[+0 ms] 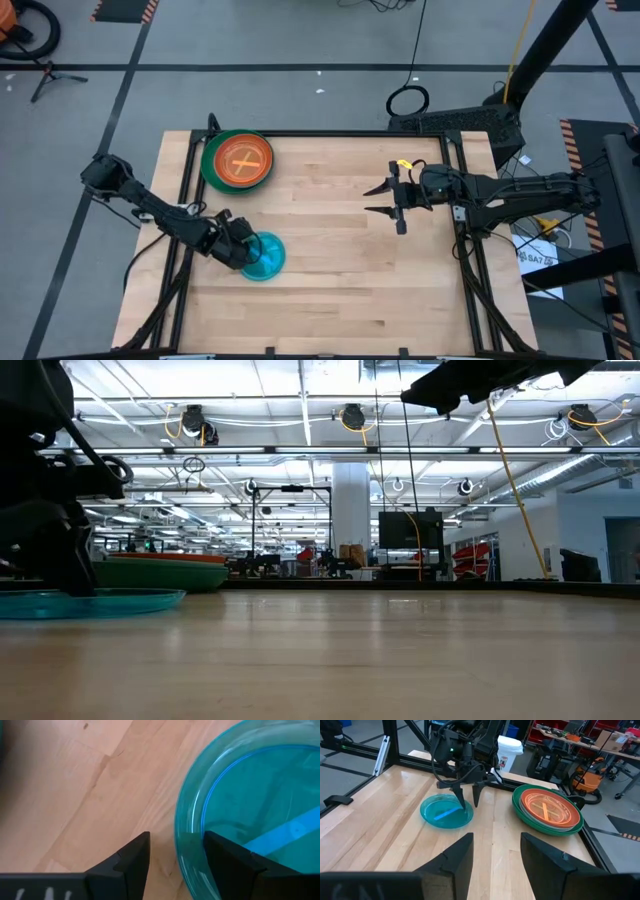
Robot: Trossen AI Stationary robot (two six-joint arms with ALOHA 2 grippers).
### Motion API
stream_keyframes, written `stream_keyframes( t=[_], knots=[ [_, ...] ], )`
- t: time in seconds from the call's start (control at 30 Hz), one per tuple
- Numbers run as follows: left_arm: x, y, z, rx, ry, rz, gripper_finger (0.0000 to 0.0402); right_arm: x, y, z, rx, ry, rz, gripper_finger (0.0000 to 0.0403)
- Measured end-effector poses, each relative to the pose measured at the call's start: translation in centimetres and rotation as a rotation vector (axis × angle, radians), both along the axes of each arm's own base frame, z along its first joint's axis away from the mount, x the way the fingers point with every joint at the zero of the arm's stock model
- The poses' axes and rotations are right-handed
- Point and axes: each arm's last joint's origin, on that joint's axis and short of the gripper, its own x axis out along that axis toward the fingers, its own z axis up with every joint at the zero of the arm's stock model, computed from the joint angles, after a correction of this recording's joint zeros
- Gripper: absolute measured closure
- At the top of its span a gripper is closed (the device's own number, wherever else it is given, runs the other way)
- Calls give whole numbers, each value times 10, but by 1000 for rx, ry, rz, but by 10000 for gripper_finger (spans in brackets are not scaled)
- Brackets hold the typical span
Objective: Stack plastic plates
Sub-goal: Stack the blue plate on top of the orange plate
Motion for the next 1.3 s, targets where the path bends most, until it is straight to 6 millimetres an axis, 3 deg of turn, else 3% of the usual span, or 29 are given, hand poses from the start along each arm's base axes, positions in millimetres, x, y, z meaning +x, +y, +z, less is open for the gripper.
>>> stream_keyframes(
  t=[0.33, 0.53, 1.3],
  knots=[
    [0, 0, 0, -11, 11, -7, 298, 0, 0, 0, 0, 0, 0, 248],
    [-1, 0, 0, -7, 14, -6, 331, 0, 0, 0, 0, 0, 0, 248],
    [12, -5, 36, 93, 74, -27, 343, 0, 0, 0, 0, 0, 0, 248]
  ],
)
